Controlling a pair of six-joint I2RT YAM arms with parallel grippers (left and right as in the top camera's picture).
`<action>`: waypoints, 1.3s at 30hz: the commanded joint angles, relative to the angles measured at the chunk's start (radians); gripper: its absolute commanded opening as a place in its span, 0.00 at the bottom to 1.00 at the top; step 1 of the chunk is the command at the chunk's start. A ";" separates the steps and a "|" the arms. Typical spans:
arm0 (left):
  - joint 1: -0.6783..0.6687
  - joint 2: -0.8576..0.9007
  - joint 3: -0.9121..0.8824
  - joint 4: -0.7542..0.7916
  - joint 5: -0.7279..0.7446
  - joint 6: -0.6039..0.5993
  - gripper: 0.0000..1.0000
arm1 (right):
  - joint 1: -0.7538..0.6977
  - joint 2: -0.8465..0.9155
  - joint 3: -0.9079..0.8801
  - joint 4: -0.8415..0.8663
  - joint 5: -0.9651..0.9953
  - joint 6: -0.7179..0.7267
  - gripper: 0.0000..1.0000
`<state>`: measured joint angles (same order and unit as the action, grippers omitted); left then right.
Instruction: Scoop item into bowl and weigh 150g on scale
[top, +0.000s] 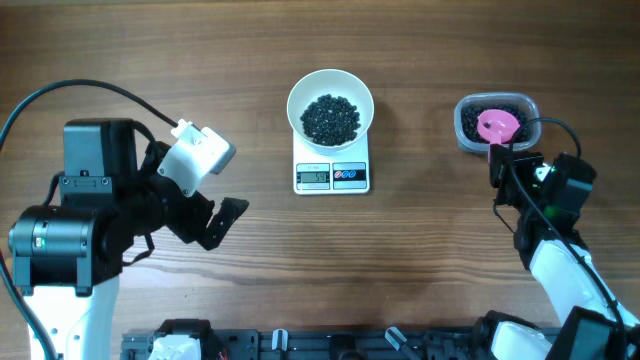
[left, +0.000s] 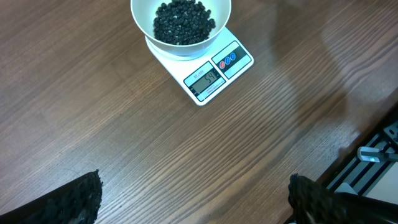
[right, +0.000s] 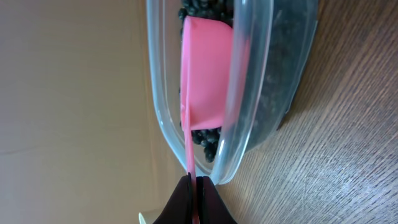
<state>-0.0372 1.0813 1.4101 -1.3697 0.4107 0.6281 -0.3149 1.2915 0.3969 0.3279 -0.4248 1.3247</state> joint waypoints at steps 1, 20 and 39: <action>0.007 -0.003 0.013 -0.001 0.015 0.019 1.00 | 0.003 -0.046 -0.003 -0.016 -0.021 0.011 0.04; 0.007 -0.003 0.013 -0.001 0.015 0.019 1.00 | 0.003 -0.326 -0.002 -0.141 -0.013 0.160 0.05; 0.007 -0.003 0.013 -0.001 0.015 0.019 1.00 | 0.000 -0.441 0.093 -0.013 -0.010 0.032 0.05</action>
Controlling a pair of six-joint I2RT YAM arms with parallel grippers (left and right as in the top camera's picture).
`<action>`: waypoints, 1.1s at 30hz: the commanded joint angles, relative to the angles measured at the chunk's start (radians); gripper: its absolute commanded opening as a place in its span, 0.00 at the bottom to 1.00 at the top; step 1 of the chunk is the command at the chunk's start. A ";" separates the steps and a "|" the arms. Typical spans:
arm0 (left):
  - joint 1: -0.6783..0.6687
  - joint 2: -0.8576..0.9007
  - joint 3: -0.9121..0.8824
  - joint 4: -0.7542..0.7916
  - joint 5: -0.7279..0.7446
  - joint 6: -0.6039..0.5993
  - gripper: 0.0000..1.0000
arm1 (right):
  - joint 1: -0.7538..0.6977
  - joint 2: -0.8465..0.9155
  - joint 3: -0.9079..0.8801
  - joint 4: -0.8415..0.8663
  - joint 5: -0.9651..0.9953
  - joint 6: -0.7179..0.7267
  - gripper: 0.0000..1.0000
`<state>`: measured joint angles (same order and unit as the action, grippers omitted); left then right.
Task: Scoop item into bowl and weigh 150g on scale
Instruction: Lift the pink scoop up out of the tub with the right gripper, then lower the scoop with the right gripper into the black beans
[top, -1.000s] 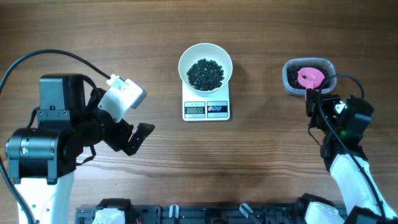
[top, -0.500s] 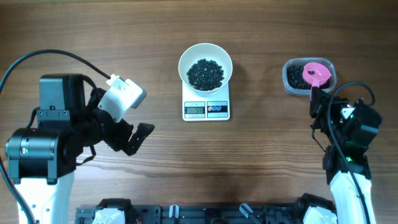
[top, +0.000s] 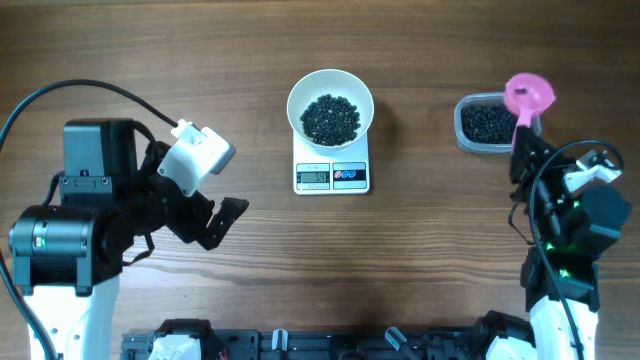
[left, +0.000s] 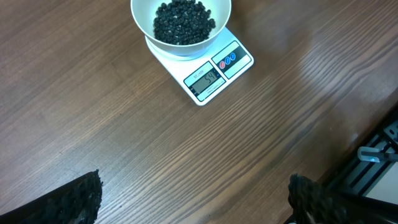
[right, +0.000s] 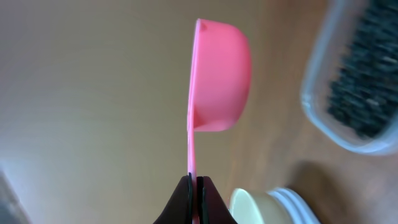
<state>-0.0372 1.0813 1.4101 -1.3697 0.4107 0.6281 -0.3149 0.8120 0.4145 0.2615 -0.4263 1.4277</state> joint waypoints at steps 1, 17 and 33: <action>0.007 -0.003 0.013 -0.001 0.015 0.019 1.00 | 0.000 0.054 0.090 0.064 -0.009 -0.093 0.04; 0.007 -0.003 0.013 -0.001 0.015 0.019 1.00 | -0.037 0.383 0.534 -0.115 -0.361 -0.851 0.05; 0.007 -0.003 0.013 -0.001 0.015 0.019 1.00 | -0.179 0.409 0.702 -0.852 -0.238 -1.411 0.04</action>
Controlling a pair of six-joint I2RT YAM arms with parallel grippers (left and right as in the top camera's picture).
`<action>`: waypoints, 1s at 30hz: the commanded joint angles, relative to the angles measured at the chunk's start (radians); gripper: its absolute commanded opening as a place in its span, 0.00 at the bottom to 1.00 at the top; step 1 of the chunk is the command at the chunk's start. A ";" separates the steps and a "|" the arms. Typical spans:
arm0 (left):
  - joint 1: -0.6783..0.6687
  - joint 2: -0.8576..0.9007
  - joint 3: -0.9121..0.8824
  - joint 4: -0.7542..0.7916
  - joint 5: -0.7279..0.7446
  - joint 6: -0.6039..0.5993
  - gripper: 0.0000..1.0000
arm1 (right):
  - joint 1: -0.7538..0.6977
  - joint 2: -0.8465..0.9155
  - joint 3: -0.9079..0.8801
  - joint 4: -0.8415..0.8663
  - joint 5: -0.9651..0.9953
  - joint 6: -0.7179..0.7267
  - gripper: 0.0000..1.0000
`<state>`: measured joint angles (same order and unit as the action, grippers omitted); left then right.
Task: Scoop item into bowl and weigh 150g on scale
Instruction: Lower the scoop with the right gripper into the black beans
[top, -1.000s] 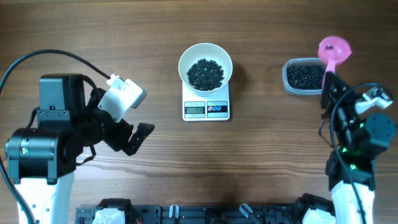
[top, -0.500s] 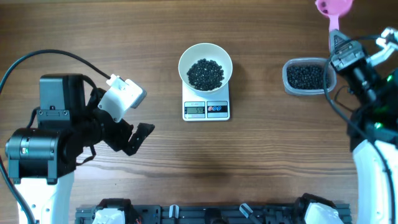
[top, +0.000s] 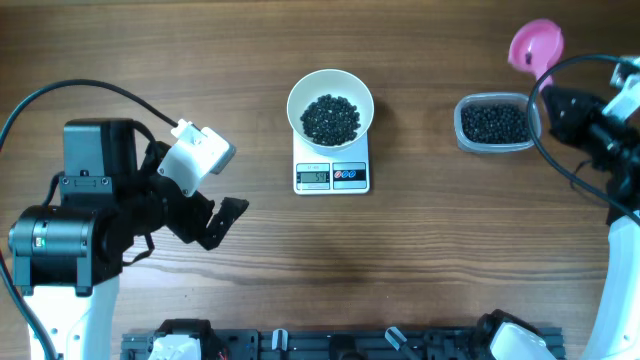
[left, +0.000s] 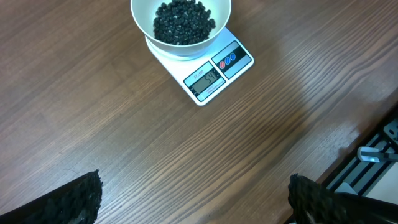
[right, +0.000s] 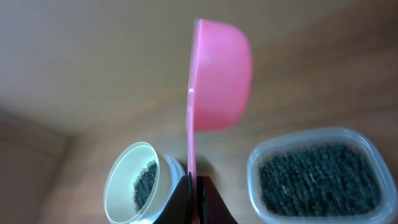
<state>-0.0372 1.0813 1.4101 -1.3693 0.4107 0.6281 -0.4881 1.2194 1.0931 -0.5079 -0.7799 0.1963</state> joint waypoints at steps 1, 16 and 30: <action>0.007 -0.003 0.013 -0.001 0.015 0.019 1.00 | -0.006 0.003 0.023 -0.131 0.190 -0.211 0.05; 0.007 -0.003 0.013 -0.001 0.015 0.019 1.00 | 0.034 0.181 0.023 -0.256 0.474 -0.340 0.04; 0.007 -0.003 0.013 -0.001 0.015 0.019 1.00 | 0.280 0.269 0.023 -0.227 0.861 -0.365 0.05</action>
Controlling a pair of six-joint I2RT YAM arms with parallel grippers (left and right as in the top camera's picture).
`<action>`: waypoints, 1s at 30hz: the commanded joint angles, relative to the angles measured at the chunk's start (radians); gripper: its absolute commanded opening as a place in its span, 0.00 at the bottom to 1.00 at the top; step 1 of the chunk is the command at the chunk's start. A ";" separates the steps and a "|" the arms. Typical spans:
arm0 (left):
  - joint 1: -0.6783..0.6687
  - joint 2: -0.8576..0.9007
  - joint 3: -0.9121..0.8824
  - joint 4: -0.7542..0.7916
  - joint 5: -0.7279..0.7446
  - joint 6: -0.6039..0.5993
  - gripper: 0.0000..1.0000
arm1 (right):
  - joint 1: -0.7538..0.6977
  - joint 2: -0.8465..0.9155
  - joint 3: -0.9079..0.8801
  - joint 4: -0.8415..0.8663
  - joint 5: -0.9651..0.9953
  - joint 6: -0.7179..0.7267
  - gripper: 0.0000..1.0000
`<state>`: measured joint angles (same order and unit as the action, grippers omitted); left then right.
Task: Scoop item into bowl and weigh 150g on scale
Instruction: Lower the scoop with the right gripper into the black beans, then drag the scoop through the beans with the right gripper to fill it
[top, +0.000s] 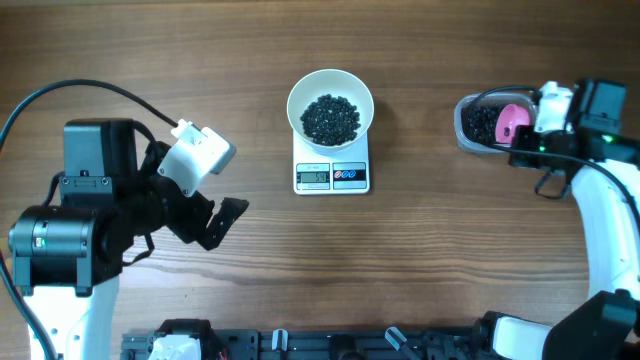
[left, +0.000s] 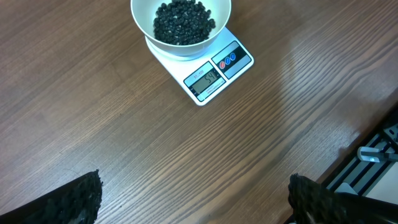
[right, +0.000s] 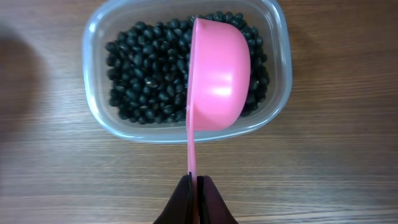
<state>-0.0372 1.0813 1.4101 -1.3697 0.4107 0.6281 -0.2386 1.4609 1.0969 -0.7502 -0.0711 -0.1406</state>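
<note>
A white bowl (top: 330, 106) holding black beans rests on a small white scale (top: 332, 175) at the table's middle back. At the right stands a clear tub (top: 482, 123) of black beans (right: 155, 74). My right gripper (right: 193, 186) is shut on the thin handle of a pink scoop (right: 217, 81), turned on its side over the tub's right half. The same scoop (top: 513, 120) shows in the overhead view at the tub's right end. My left gripper (left: 193, 199) is open, low over bare wood in front of the scale (left: 211, 68).
Wooden table (top: 430, 260) all round. A black rail with fittings (top: 330, 345) runs along the front edge. A black cable (top: 60, 95) loops above the left arm. The right arm (top: 600, 230) reaches up from the front right corner.
My right gripper has carried the pink scoop from behind the tub, past its far right corner, to over the beans in the tub, with the wrist now looking straight down. The left arm is unchanged.
The scoop first lay in the tub with my right gripper shut on its handle. Then it was lifted clear at the tub's right side, then held farther back beyond the tub. Now it is over the beans again. Bowl, scale and left arm stayed put.
</note>
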 joint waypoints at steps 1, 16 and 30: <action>0.007 -0.003 0.013 -0.001 0.015 0.019 1.00 | 0.039 0.033 0.019 0.023 0.165 -0.045 0.05; 0.007 -0.003 0.013 0.000 0.015 0.019 1.00 | 0.169 0.160 0.019 0.086 0.332 -0.262 0.05; 0.007 -0.003 0.013 -0.001 0.015 0.019 1.00 | 0.236 0.224 0.046 0.021 0.198 -0.195 0.04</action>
<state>-0.0372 1.0813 1.4101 -1.3697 0.4107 0.6281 -0.0055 1.6512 1.1198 -0.7071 0.2474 -0.3599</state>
